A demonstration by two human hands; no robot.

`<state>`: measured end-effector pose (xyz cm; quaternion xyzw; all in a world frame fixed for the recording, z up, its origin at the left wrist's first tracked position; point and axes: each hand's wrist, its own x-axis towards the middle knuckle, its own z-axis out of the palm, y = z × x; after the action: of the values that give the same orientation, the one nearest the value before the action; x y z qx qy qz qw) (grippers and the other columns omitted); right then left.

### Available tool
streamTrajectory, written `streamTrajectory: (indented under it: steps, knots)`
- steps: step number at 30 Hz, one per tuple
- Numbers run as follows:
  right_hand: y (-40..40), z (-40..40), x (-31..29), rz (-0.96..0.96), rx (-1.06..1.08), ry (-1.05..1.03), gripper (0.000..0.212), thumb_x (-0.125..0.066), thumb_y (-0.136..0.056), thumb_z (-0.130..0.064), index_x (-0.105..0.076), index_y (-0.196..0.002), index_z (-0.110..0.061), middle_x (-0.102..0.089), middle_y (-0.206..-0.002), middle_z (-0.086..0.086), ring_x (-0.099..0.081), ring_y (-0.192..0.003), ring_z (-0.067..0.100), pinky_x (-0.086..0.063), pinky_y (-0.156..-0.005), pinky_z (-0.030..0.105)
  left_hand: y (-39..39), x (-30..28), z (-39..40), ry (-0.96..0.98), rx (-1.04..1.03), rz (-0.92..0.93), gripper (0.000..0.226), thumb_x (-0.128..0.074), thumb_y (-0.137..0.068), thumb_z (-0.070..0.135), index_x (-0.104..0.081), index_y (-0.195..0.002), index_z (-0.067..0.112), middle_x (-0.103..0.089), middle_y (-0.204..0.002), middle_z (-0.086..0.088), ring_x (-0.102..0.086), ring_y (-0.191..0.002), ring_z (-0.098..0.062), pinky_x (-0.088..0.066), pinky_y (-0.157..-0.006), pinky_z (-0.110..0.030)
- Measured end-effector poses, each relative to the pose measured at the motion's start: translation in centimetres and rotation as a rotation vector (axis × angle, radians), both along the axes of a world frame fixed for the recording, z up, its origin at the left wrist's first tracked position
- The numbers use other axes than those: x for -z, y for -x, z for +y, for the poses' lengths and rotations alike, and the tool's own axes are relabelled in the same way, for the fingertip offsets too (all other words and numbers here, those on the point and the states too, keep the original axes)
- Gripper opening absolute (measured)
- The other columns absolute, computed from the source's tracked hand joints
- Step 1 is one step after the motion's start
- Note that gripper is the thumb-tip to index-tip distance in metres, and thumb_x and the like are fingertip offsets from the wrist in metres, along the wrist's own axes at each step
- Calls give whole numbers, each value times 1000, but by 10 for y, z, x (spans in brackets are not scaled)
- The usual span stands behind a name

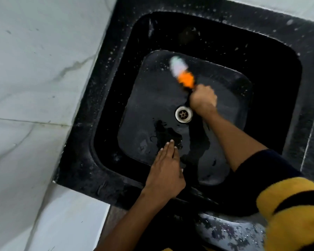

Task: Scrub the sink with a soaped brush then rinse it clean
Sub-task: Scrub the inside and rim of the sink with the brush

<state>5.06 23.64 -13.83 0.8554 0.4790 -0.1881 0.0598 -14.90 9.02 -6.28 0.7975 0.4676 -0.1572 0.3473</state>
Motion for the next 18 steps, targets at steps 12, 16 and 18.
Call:
streamTrajectory:
  steps: [12, 16, 18]
  knots:
    - [35, 18, -9, 25, -76, 62, 33, -39, -96, -13, -58, -121, -5, -58, -125, 19, -57, -115, 37, -47, -92, 43, 3, -7, 4, -25, -280, 92, 69, -46, -97, 32, -25, -155, 1, -16, -165, -15, -15, -152, -26, -13, -125, -33]
    - [86, -31, -7, 112, -543, 136, 31, -37, -98, -17, -61, -115, -8, -60, -121, 18, -59, -110, 35, -48, -86, 40, -1, -9, 3, -1, -323, 115, 69, -49, -95, 30, -29, -152, -2, -22, -163, -17, -21, -150, -28, -18, -123, -35]
    - [83, -53, -12, 152, -785, 204, 31, -38, -97, -21, -64, -111, -10, -63, -116, 17, -62, -106, 35, -49, -84, 40, -1, -12, 4, 11, -342, 116, 65, -50, -95, 29, -34, -150, -2, -27, -161, -17, -26, -148, -29, -22, -121, -36]
